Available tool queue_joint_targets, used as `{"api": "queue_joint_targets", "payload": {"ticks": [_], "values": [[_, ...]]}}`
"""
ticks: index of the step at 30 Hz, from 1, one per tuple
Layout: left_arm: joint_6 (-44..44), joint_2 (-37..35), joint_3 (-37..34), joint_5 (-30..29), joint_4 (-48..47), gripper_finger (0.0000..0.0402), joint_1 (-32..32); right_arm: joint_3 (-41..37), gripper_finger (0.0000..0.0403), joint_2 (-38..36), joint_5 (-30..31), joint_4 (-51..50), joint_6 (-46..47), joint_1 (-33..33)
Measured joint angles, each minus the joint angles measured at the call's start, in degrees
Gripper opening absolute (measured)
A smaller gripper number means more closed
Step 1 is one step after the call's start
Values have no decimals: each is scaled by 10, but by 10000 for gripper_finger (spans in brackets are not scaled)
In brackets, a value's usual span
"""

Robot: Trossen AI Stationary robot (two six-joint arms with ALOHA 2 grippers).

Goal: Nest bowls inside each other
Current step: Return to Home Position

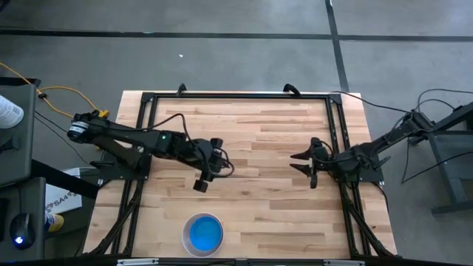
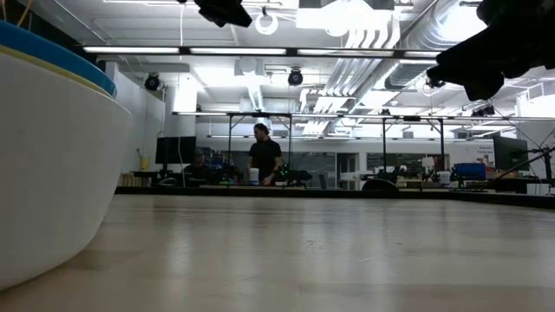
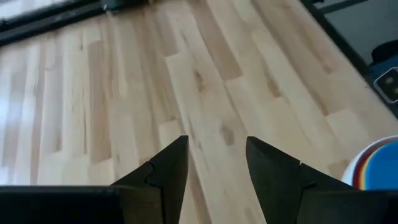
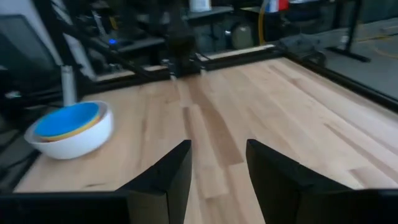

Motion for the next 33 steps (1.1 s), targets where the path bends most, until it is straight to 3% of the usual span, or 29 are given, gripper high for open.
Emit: {"api": "queue_joint_targets", "payload": {"ticks": [10, 15, 20, 33], "values": [[-6, 0, 0, 4, 10, 159, 30, -37, 146, -86, -94, 16, -15, 0], [-6, 0, 0, 5, 14, 159, 28, -76, 146, -110, -123, 74, -15, 0], [-6, 0, 0, 5, 22, 159, 29, -109, 146, -124, -136, 132, -12, 0], [-5, -12, 0, 5, 22, 159, 29, -109, 146, -125, -192, 105, -12, 0]]}}
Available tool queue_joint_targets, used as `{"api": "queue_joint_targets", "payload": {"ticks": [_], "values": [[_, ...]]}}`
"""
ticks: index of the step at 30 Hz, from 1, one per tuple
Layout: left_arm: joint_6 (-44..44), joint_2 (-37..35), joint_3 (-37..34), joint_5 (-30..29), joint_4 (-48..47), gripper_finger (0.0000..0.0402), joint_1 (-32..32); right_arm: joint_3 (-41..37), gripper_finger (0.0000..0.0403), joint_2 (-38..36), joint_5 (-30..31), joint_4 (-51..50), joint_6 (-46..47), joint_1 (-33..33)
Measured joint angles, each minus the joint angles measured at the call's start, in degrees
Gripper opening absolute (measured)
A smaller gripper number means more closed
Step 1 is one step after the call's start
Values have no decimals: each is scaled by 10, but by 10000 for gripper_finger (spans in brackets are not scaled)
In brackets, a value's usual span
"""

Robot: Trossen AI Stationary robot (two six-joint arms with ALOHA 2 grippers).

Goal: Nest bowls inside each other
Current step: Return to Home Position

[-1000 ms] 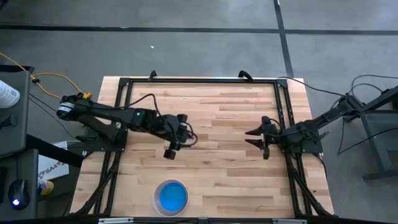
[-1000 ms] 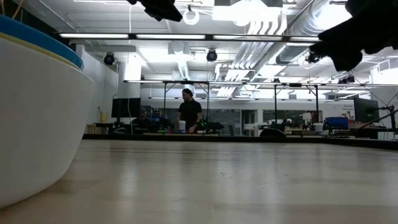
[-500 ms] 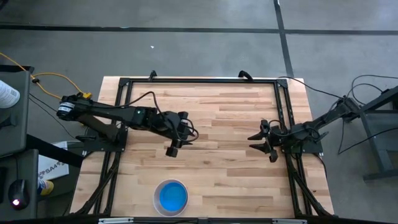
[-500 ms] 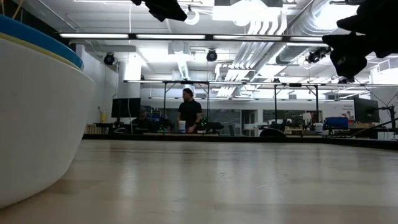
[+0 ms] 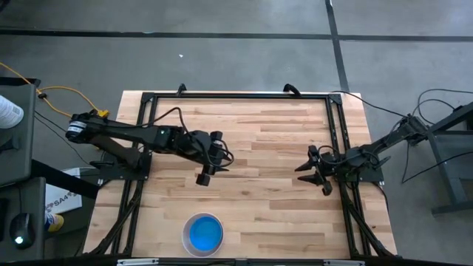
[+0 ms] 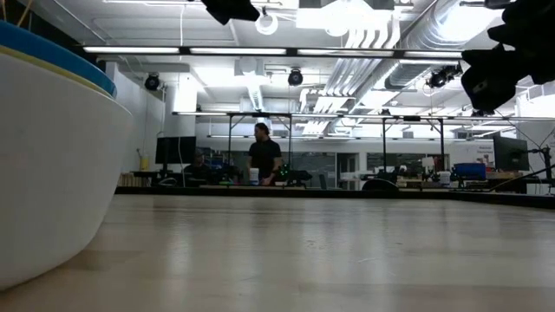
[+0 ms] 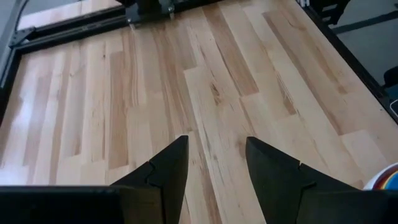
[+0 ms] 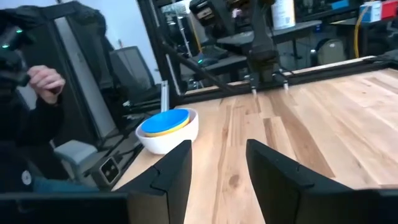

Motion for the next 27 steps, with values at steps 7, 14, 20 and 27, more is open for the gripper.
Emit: {"api": "queue_joint_targets", "payload": {"ticks": [7, 14, 20, 27], "values": [[0, -5, 0, 0, 1, 159, 0, -1, 146, -10, -2, -46, 0, 0], [-2, -5, 0, 1, 1, 159, -1, -1, 146, -31, -2, -105, 4, 0], [-12, -5, 0, 1, 1, 159, -1, -2, 146, -60, -23, -160, 19, 0], [-15, -5, 0, 1, 1, 159, -1, -2, 146, -110, -121, -174, 9, 0]]}}
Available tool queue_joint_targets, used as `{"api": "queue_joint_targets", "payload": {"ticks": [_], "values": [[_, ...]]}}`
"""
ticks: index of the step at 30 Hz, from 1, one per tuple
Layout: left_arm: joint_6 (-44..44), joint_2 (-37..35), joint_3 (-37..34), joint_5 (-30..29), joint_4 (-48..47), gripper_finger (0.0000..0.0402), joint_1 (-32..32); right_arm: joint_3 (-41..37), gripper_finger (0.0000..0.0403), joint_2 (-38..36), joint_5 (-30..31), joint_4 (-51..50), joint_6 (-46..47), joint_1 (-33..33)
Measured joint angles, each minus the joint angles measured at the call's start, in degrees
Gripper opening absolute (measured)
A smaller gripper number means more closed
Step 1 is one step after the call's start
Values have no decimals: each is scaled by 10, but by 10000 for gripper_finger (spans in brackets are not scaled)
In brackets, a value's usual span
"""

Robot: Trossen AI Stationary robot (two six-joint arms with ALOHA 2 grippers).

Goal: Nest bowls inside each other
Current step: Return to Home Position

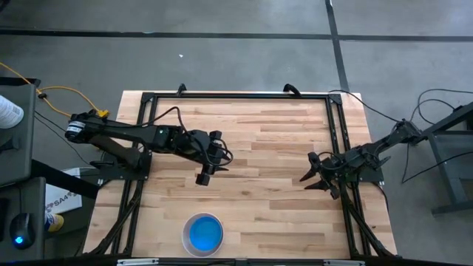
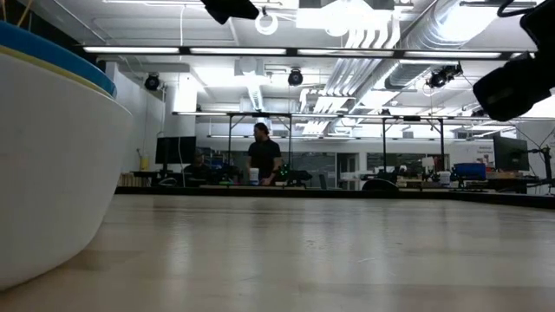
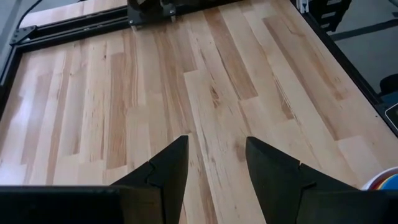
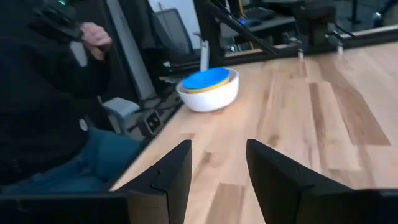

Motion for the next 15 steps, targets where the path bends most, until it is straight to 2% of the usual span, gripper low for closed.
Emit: {"api": "queue_joint_targets", "payload": {"ticks": [6, 15], "values": [[-2, 0, 0, 0, 0, 159, 0, 0, 146, -38, -31, -12, -11, 0], [-4, 0, 0, 24, 0, 159, 0, 0, 146, -48, -31, -15, -23, 0]]}}
